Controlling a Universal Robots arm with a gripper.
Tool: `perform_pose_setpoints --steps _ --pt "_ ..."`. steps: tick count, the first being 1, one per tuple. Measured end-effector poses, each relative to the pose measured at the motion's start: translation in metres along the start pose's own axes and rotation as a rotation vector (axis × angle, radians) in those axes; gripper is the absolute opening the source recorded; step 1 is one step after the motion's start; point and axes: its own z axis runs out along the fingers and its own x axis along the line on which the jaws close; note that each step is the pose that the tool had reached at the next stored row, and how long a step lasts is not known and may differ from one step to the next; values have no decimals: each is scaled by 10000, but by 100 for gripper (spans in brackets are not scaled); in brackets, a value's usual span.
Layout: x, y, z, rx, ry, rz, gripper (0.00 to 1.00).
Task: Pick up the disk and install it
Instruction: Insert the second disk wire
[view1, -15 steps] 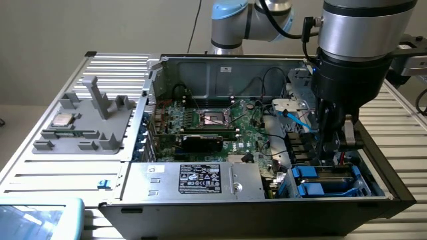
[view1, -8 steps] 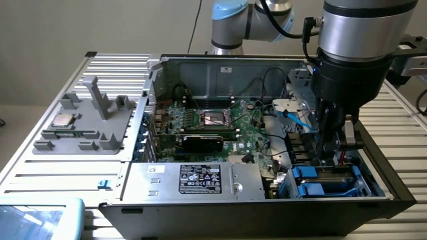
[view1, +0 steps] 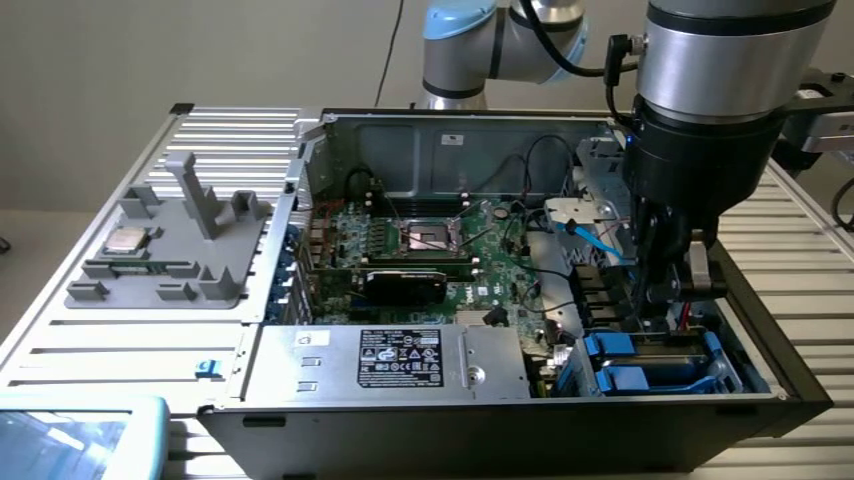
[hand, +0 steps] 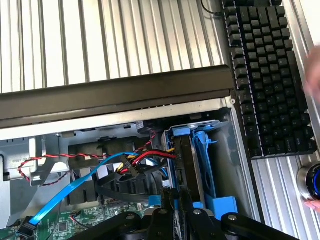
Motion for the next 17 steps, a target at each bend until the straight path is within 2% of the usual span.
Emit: perform_pose_setpoints --steps 9,11,12,14,17 --pt "1 6 1 2 5 -28 16" --pt "2 38 7 51 8 -88 16" --pt "3 54 11 92 5 -122 16" --pt "3 71 14 234 -50 -192 16" --pt "0 83 16 467 -203 -326 16"
